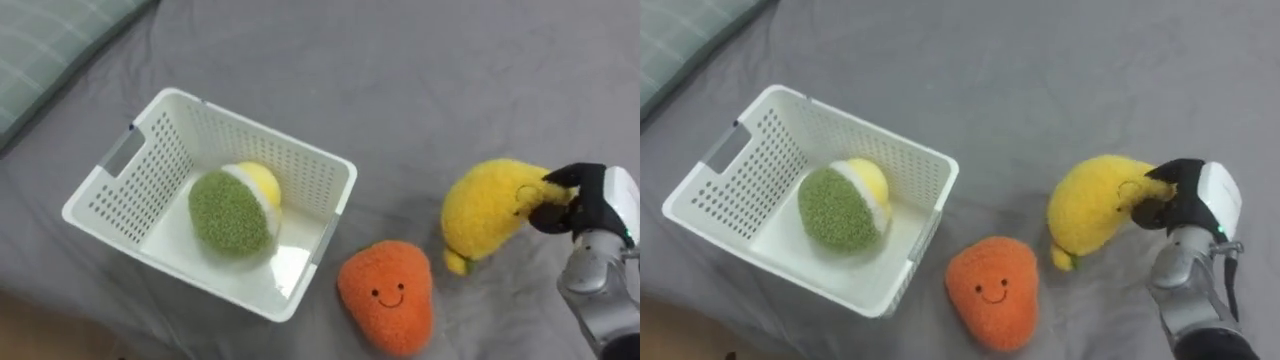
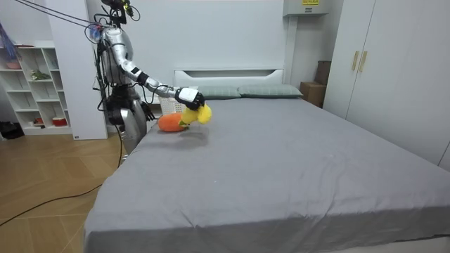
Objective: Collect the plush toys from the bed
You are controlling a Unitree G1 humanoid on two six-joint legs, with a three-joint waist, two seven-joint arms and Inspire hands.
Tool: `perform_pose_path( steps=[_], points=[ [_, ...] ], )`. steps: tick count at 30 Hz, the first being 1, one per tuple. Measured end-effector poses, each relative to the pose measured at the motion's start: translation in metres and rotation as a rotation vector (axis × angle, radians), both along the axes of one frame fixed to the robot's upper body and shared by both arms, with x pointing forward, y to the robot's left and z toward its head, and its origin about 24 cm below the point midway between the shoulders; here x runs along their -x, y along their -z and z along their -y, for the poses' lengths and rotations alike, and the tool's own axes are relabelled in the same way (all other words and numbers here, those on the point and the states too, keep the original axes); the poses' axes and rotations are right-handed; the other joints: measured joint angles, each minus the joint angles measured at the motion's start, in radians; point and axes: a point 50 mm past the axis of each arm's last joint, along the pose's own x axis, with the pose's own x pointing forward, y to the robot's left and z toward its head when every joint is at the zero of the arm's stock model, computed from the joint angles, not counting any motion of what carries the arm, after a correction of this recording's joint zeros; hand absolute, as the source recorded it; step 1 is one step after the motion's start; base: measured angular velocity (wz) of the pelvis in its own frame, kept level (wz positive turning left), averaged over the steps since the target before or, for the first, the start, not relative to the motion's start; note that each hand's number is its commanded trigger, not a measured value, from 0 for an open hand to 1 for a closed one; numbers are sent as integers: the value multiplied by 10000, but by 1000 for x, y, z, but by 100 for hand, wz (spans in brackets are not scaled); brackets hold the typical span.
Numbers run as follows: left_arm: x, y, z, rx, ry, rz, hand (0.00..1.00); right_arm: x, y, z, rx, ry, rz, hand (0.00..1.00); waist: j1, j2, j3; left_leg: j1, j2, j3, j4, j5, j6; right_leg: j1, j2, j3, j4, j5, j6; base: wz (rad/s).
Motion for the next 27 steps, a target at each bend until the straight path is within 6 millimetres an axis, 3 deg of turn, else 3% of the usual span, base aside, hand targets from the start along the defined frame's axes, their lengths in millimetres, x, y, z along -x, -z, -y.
perform_pose_path(
  steps=[2,4,8,21,27],
  points=[
    [7,1,-2,-15,-225,-87,0,1,-7,-8,-167,-223,541,100,-181,-37,-71,221,-3,59,-13,-5,0,214,17,57,-22,-34,15,-4],
    [11,2,-2,33,-498,-128,0,4,-12,-12,-383,-243,1037,100,-266,-67,-82,365,-1,62,-9,-9,-4,367,25,56,-31,-34,15,0],
    [21,4,-1,64,-538,-410,0,2,-20,-19,-589,-564,1434,100,-396,-60,-70,644,4,115,-9,-32,2,600,34,142,-5,-46,24,-4],
    [21,7,9,488,-614,-470,0,-13,-60,-49,-1210,-2453,2776,100,-444,-6,-15,1034,8,142,-63,-176,-10,1015,80,225,-181,-76,52,-1],
    [20,7,10,494,-615,-465,0,-16,-89,-67,-1177,-3352,3877,100,-410,16,14,1022,8,144,-85,-272,-6,1000,81,229,-192,-137,74,0]
  ],
)
